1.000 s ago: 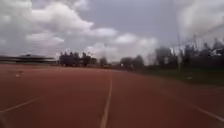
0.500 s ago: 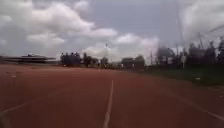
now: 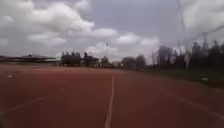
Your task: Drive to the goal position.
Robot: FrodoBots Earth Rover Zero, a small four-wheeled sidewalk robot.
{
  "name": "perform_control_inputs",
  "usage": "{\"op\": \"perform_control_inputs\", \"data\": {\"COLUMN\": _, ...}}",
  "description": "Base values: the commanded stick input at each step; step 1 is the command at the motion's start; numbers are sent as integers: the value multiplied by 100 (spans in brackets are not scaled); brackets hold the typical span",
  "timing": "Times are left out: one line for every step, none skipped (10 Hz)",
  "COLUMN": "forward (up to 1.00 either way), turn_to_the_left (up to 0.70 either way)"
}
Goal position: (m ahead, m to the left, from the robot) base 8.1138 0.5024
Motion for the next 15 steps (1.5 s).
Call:
{"op": "perform_control_inputs", "data": {"forward": 70, "turn_to_the_left": 0}}
{"op": "perform_control_inputs", "data": {"forward": 70, "turn_to_the_left": 0}}
{"op": "perform_control_inputs", "data": {"forward": 70, "turn_to_the_left": 0}}
{"op": "perform_control_inputs", "data": {"forward": 70, "turn_to_the_left": 0}}
{"op": "perform_control_inputs", "data": {"forward": 70, "turn_to_the_left": 0}}
{"op": "perform_control_inputs", "data": {"forward": 70, "turn_to_the_left": 0}}
{"op": "perform_control_inputs", "data": {"forward": 70, "turn_to_the_left": 0}}
{"op": "perform_control_inputs", "data": {"forward": 70, "turn_to_the_left": 0}}
{"op": "perform_control_inputs", "data": {"forward": 70, "turn_to_the_left": 0}}
{"op": "perform_control_inputs", "data": {"forward": 70, "turn_to_the_left": 0}}
{"op": "perform_control_inputs", "data": {"forward": 70, "turn_to_the_left": 0}}
{"op": "perform_control_inputs", "data": {"forward": 70, "turn_to_the_left": 0}}
{"op": "perform_control_inputs", "data": {"forward": 70, "turn_to_the_left": 0}}
{"op": "perform_control_inputs", "data": {"forward": 70, "turn_to_the_left": 0}}
{"op": "perform_control_inputs", "data": {"forward": 70, "turn_to_the_left": 0}}
